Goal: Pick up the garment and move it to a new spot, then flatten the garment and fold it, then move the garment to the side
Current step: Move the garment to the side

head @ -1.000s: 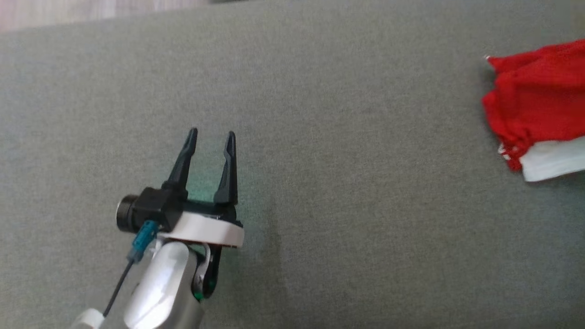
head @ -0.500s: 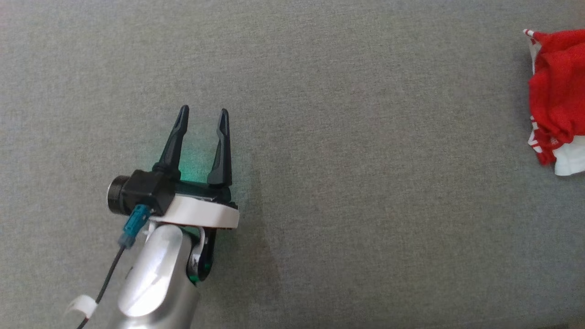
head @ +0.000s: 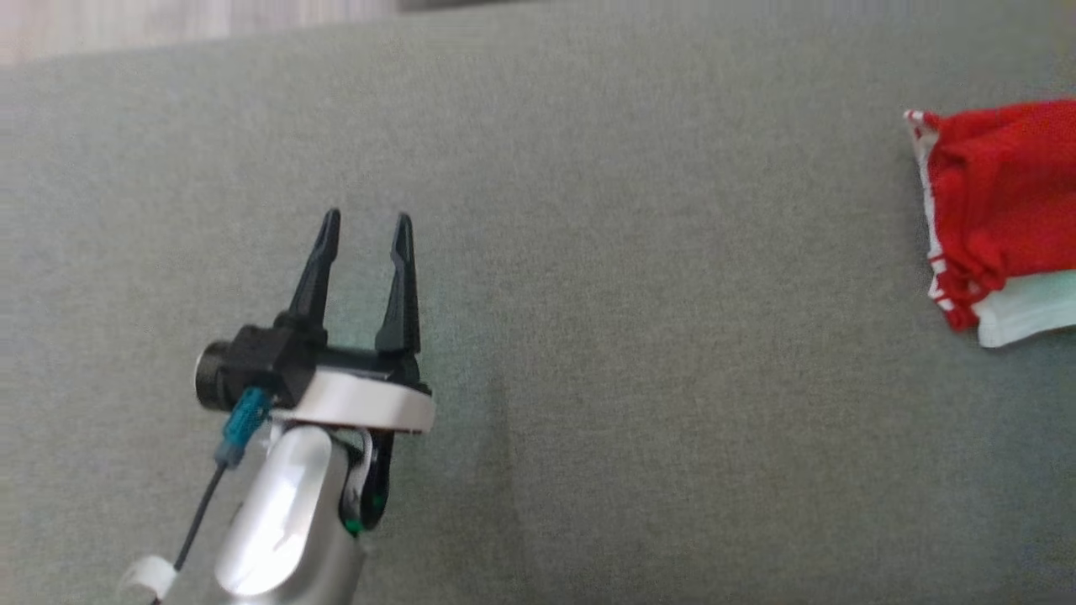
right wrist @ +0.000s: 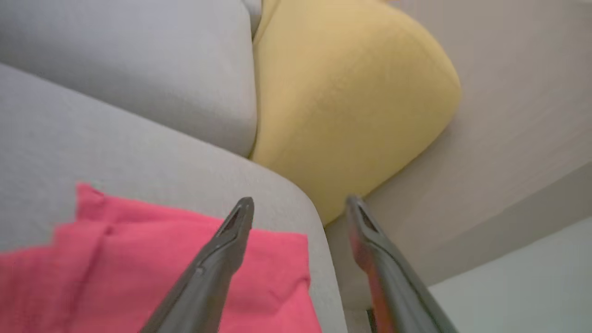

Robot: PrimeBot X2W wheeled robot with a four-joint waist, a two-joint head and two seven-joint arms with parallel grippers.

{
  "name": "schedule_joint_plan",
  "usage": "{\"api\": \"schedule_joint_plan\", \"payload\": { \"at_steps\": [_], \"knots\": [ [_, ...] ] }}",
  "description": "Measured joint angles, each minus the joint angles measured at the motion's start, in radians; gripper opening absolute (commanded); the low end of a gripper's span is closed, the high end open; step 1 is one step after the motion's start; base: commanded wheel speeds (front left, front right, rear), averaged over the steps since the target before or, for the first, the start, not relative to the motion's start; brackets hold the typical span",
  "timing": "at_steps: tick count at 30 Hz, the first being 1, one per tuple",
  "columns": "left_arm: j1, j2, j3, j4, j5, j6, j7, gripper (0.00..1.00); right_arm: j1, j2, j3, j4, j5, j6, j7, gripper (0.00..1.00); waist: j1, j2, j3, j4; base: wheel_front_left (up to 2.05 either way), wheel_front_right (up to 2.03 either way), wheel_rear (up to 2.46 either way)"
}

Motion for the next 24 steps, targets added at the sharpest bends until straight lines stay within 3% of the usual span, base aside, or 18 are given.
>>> {"api": "schedule_joint_plan", "payload": {
  "at_steps": [10,16,24],
  "knots": [
    [0.1,0.0,0.015,0.002,-0.005,0.012,0.0,1.0,0.09,0.247,0.043,-0.222,0.152,0.0,-0.078,1.0,-0.0002,0.0,-0.165,0.031,0.0,0.0,0.0],
    [0.158,0.001,0.034,0.001,-0.009,0.021,0.0,1.0,0.217,0.423,0.021,-0.277,0.207,0.0,-0.146,1.0,0.0,0.0,-0.234,0.057,0.0,0.0,0.0],
    [0.226,0.002,0.038,-0.01,0.0,0.033,0.0,1.0,0.395,0.463,0.027,-0.225,0.248,0.0,-0.273,1.0,0.0,0.0,-0.286,0.082,0.0,0.0,0.0]
  ]
}}
